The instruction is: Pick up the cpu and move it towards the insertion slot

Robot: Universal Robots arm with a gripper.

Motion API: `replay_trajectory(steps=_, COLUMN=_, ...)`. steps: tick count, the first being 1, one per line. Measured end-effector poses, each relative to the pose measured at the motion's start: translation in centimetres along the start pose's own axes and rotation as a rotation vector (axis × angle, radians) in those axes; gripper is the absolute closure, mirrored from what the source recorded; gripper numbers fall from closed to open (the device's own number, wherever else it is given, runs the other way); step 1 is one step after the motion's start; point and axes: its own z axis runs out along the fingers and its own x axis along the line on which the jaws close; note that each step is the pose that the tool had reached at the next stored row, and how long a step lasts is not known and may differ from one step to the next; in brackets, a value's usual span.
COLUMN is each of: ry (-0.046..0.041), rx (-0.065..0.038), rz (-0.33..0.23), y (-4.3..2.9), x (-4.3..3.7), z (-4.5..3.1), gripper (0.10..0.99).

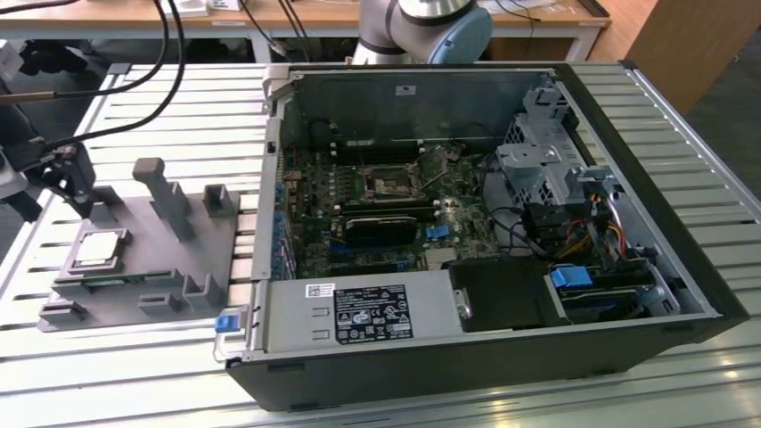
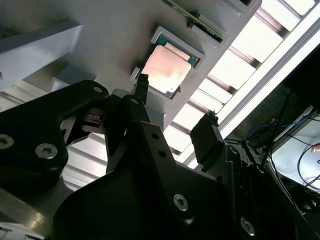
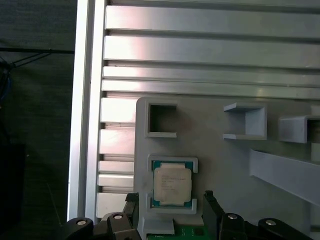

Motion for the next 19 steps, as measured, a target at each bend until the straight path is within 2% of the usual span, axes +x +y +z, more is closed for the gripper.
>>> replay_trajectory(steps=19, ry=0.0001, rx=0.0, rz=0.0, y=-0.3, x=0.01, z=1.16, gripper=0.467)
